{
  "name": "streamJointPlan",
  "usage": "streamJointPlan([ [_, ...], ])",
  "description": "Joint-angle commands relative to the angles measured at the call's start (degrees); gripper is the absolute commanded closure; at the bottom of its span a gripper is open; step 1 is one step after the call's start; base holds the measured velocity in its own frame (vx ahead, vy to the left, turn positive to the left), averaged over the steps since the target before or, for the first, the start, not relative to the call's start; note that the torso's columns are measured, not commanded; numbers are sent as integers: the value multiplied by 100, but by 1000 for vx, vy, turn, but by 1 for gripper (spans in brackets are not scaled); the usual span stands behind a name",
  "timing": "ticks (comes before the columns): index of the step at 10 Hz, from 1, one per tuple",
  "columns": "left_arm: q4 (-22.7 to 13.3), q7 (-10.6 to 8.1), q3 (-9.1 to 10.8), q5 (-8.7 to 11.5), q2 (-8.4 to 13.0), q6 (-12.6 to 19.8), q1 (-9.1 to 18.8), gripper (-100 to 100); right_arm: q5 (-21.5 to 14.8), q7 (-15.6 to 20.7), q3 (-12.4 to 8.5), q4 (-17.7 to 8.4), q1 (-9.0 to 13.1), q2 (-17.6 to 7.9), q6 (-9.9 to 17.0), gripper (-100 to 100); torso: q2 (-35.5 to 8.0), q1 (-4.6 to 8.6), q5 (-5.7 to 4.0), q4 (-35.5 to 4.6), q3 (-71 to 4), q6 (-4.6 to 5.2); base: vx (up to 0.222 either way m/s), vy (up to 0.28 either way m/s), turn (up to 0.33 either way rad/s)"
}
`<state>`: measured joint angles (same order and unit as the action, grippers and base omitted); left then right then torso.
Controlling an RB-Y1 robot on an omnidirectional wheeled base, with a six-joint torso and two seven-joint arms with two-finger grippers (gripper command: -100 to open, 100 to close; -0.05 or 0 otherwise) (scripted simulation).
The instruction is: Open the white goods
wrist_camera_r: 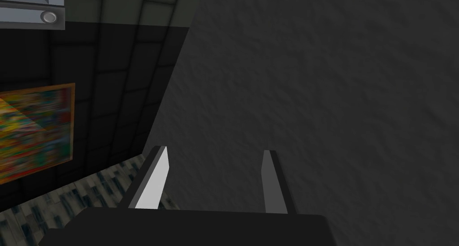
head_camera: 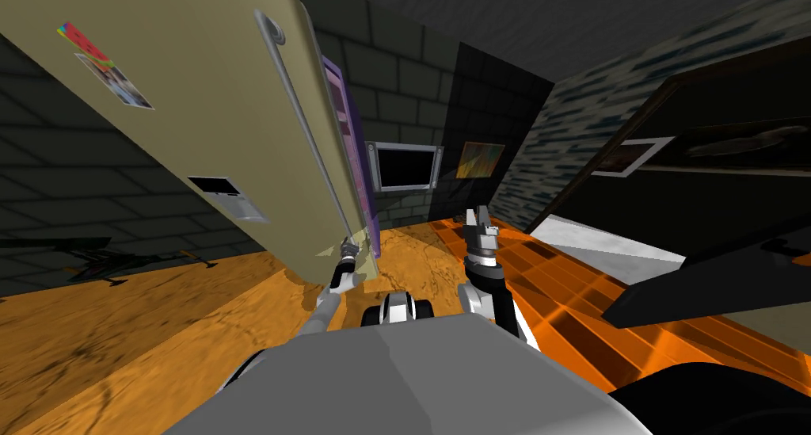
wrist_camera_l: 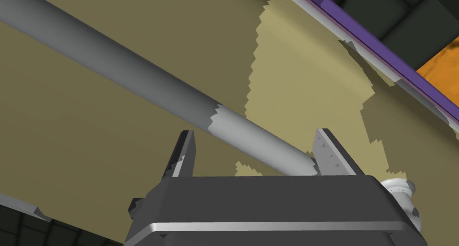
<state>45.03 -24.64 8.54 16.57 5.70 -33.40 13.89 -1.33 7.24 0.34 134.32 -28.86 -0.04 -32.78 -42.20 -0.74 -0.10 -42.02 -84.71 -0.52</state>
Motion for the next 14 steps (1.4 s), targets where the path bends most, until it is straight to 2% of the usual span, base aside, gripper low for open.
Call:
streamJointPlan([
  [1,-494,26,112,-32,102,-16,295,100,0,0,-1,-1,-1,-1,0,0,-29,9,-1,-23,23,-4,-129,75,0],
  [2,-538,26,112,-32,102,-16,295,100,0,0,-1,-1,-1,0,0,0,11,20,1,-11,5,-14,-36,49,19],
  [3,-819,-80,214,-83,221,-129,631,100,0,0,-1,0,-3,0,0,0,65,24,5,9,-24,-12,-198,84,-224],
  [4,-847,-80,214,-83,221,-129,729,100,0,0,-1,0,0,-1,0,0,24,12,-6,-14,-10,-4,-238,88,-138],
  [6,-1167,-80,214,-83,221,-129,798,100,0,0,-1,0,-2,0,0,0,15,43,-10,-31,4,-11,-76,17,8],
  [7,-1444,-187,316,-134,341,-241,1129,100,0,0,0,0,-3,0,0,0,44,44,-3,-12,-13,-7,-178,66,-164],
  [8,-1401,-187,316,-134,341,-241,1176,100,0,0,-1,0,-1,0,0,0,-4,23,-5,-28,7,7,-245,80,-173],
  [9,-1509,-187,316,-134,341,-241,1302,100,0,0,-1,-1,-1,-1,0,0,-36,37,-11,-48,28,7,-144,32,-13],
  [12,-1796,-187,316,-134,341,-241,1302,100,0,0,0,0,-4,0,0,0,17,71,-14,-37,2,15,-1,-4,17],
  [13,-1992,-293,418,-185,460,-354,1568,100,0,0,-1,0,-4,0,0,0,20,62,-8,-23,-2,20,-196,27,-220],
  [14,-2129,-293,418,-185,460,-354,1742,100,0,0,0,0,-1,0,0,0,-49,59,-10,-41,31,35,-251,59,-130],
])
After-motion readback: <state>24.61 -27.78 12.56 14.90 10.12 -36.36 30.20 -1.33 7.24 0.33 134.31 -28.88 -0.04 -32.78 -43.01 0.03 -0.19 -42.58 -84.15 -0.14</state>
